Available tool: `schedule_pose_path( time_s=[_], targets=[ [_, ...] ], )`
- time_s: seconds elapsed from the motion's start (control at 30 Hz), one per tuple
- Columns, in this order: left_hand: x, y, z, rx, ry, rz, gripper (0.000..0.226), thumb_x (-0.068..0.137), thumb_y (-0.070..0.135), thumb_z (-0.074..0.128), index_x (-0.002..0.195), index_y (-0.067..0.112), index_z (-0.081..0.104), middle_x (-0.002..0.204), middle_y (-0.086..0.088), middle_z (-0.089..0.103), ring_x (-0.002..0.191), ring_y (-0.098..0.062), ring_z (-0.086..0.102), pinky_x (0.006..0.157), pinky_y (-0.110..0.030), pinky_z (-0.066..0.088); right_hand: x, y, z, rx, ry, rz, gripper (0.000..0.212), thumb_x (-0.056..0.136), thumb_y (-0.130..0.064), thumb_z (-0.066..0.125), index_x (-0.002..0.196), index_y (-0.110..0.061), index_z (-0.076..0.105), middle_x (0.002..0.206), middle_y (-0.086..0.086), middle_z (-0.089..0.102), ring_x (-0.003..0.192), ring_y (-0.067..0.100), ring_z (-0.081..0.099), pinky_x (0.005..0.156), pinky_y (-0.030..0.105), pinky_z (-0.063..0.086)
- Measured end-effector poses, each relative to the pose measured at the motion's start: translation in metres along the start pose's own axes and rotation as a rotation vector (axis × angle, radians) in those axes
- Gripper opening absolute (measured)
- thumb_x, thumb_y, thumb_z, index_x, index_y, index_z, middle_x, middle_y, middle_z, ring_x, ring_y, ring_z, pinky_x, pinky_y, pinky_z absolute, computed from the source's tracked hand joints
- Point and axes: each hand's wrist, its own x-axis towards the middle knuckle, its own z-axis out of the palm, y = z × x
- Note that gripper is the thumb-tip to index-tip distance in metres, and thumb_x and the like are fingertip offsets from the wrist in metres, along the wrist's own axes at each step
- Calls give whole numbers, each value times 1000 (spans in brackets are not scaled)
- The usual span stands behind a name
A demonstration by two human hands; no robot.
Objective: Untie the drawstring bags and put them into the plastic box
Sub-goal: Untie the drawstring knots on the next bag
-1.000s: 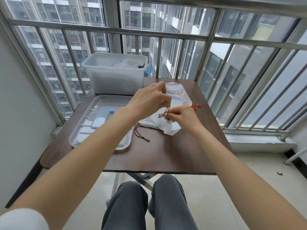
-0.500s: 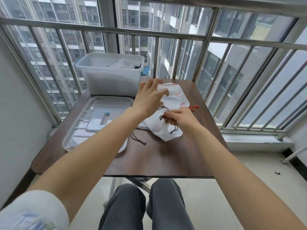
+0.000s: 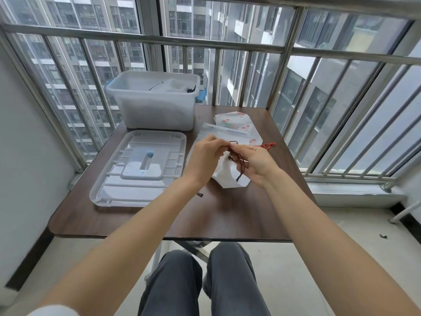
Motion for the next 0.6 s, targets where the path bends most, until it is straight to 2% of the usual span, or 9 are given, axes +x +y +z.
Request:
schedule_pose_path(
  time_s=[0.13,0.2,0.27,0.33,0.4,0.5,0.6],
  targets=[
    [-1,-3,-2,65,65,-26,18,85,2,60,98,5,73,85,-16,68,75,-29,64,69,-19,42,-3,1,-2,29,61,-5,5,83,-10,67,84,-6,69,58,-1,63,51,5,57,42,13,35],
    [-3,-3,-2,53,36,-30,21,87,0,58,100,8,72,88,-14,66,78,-27,63,71,-23,44,-5,0,-3,81,83,-1,1,81,-7,68,81,-7,67,55,-2,64,49,4,59,40,12,35],
    [-5,-1,-2,34,-12,-42,26,87,-3,53,101,8,72,88,-14,64,79,-25,61,72,-20,43,-5,1,-1,103,99,-3,4,81,-6,69,80,-8,65,54,-3,65,47,4,60,39,13,37],
    [-5,3,-1,-29,-44,-139,28,87,-3,48,99,6,72,91,-14,63,81,-24,62,76,-22,45,-6,2,2,131,116,-9,7,81,-5,68,78,-9,64,54,-3,65,46,3,58,39,13,38],
    [-3,6,0,-107,-68,-241,23,90,6,48,94,6,71,92,-10,64,82,-23,63,77,-26,47,-6,3,5,175,116,-12,9,81,-5,68,77,-10,62,54,-3,64,45,3,56,39,13,38],
    [2,9,-2,-141,-117,-233,17,88,22,62,93,8,71,87,-3,71,73,-9,62,67,-8,43,-7,4,7,202,127,-6,16,81,-7,68,76,-15,56,49,-5,62,44,2,56,40,13,38],
    [3,9,-5,-172,-172,-214,14,81,14,70,93,7,71,80,-1,71,63,6,58,62,-1,39,-9,6,6,180,120,-11,19,81,-10,69,74,-17,53,48,-6,61,45,3,55,44,16,37]
  ],
)
